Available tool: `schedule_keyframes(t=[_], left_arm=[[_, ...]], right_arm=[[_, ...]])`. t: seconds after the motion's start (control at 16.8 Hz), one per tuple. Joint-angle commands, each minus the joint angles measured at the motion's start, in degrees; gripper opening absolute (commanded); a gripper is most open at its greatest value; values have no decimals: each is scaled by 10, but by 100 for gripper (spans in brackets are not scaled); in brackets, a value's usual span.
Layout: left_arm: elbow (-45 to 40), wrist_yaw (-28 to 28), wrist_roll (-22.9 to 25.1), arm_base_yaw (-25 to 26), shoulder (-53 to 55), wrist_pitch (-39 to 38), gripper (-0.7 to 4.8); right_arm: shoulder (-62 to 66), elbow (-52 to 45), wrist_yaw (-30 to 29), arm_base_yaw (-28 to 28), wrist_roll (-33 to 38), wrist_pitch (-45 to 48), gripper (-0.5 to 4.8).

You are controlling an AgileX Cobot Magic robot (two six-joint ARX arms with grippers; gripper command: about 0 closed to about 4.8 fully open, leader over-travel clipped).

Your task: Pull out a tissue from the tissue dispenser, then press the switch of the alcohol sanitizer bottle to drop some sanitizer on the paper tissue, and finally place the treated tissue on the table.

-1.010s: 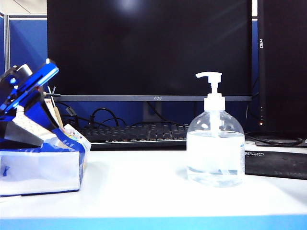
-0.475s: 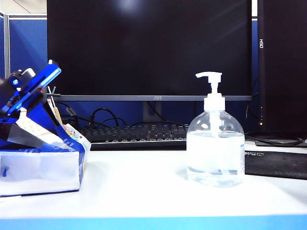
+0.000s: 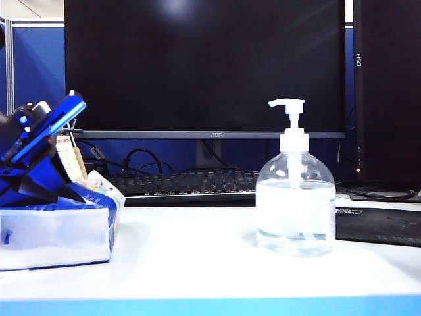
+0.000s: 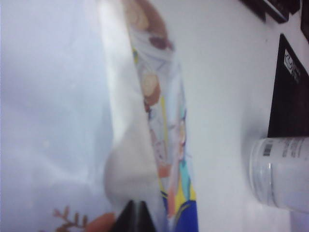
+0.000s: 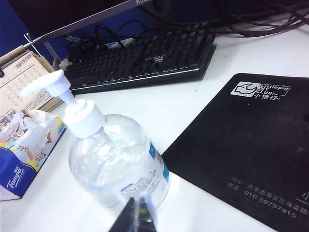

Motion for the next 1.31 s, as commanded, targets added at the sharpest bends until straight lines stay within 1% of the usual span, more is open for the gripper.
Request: schedule_keyframes(t=[0.06,0.12,0.18,0.24,0.3,0.36,0.53,0.65,0.83,0.95,1.07,1.13,1.19,1.25,1.31], left_arm=[[3,22,-3,0,-2,30,-6],[8,33,-15,0,-2,37,-6],[14,41,-13,0,-2,37,17],[19,47,-13,0,-1,37,78],[26,53,-14,0,-1,36,176],[32,57,-13,0,-1,35,192],[41,66,-12,0,16,16,193],[42,70,-11,0,22,-11,193],[49,89,-9,1,22,-20,193],[73,91,9,1,21,-53,193],[119,74,57,2,21,-140,193],[134,58,76,2,21,-175,193],[154,29,108,1,21,-227,193],[167,5,131,1,21,-263,193],[170,0,138,2,22,-275,193]], right_arm=[[0,4,-1,0,1,10,-1],[0,4,-1,0,1,10,-1],[0,4,-1,0,1,10,-1],[0,4,-1,0,1,10,-1],[0,4,-1,0,1,10,-1],[0,4,-1,0,0,10,-1],[0,4,-1,0,0,10,-1],[0,4,-1,0,1,10,-1],[0,4,-1,0,0,10,-1],[0,4,-1,0,0,9,-1],[0,4,-1,0,0,10,-1],[0,4,-1,0,1,9,-1],[0,4,-1,0,0,10,-1],[0,4,-1,0,0,10,-1],[0,4,0,0,0,10,-1]])
